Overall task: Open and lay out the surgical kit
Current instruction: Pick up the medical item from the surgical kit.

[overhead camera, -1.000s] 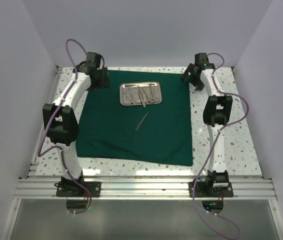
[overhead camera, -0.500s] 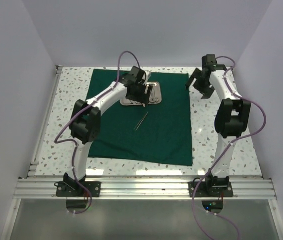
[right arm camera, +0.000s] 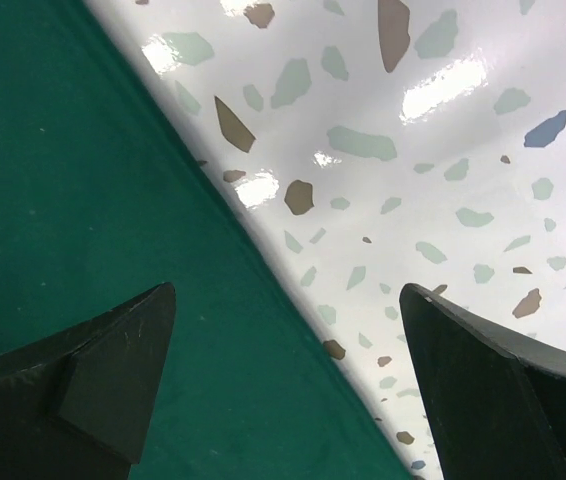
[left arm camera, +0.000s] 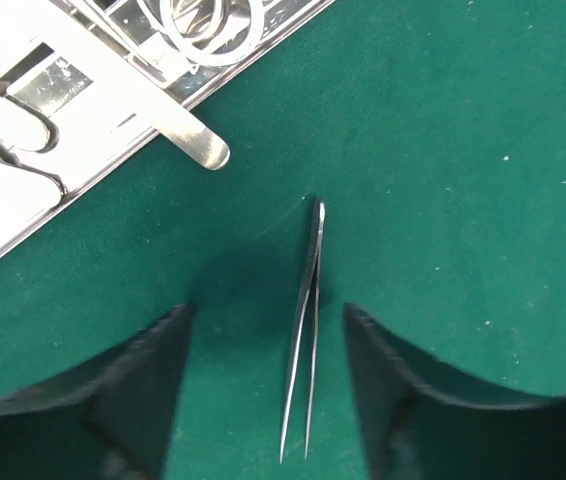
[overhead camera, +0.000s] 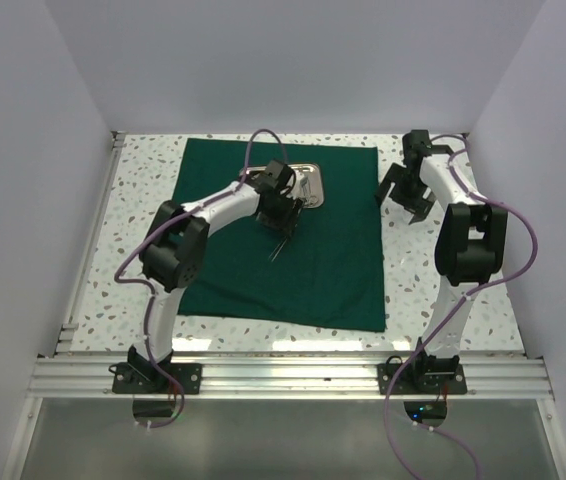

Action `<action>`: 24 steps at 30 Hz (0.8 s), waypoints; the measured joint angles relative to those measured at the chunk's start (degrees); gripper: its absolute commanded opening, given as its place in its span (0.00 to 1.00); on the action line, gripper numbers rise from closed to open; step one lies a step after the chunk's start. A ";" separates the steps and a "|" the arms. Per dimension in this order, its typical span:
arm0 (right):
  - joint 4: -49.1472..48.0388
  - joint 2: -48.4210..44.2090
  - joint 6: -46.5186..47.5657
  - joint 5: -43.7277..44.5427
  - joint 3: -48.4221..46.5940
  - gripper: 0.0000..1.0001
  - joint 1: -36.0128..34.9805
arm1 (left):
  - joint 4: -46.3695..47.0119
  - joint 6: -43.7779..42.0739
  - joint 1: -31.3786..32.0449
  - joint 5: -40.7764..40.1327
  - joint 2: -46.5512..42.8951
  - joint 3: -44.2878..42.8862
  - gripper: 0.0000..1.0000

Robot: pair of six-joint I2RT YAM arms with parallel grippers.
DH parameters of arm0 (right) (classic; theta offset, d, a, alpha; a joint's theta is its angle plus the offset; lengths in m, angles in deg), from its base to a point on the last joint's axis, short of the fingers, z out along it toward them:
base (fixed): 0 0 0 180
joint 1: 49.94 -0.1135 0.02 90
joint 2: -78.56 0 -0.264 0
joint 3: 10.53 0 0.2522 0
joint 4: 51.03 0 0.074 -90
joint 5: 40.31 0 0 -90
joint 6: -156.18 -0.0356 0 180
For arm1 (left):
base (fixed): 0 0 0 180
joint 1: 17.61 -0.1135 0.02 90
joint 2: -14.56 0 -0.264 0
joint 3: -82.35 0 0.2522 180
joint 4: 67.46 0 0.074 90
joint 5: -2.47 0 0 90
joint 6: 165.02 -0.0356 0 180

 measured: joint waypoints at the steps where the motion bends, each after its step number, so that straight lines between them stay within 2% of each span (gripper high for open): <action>1: 0.02 -0.04 0.04 0.04 0.28 0.98 0.00 | 0.02 -0.04 0.00 -0.02 0.00 0.02 0.54; 2: 0.07 -0.04 0.07 0.17 0.39 0.98 0.00 | -0.02 0.02 0.02 -0.09 0.00 0.07 0.44; 4: 0.09 -0.07 0.13 0.46 0.39 0.98 0.00 | 0.07 -0.04 0.11 -0.15 0.00 0.07 0.38; 5: 0.09 -0.09 0.15 0.59 0.39 0.98 0.00 | 0.04 -0.15 0.22 -0.15 0.00 0.07 0.31; 6: 0.11 -0.09 0.22 0.85 0.39 0.98 0.00 | 0.00 -0.11 0.35 -0.20 0.00 0.07 0.29; 17: 0.15 -0.09 0.85 1.42 0.39 0.98 0.00 | -0.04 -1.55 4.85 -1.84 0.00 0.07 0.33; 24: 0.17 -0.09 2.19 1.46 0.42 0.98 0.00 | -1.53 -1.53 5.75 -7.69 0.94 -0.66 0.29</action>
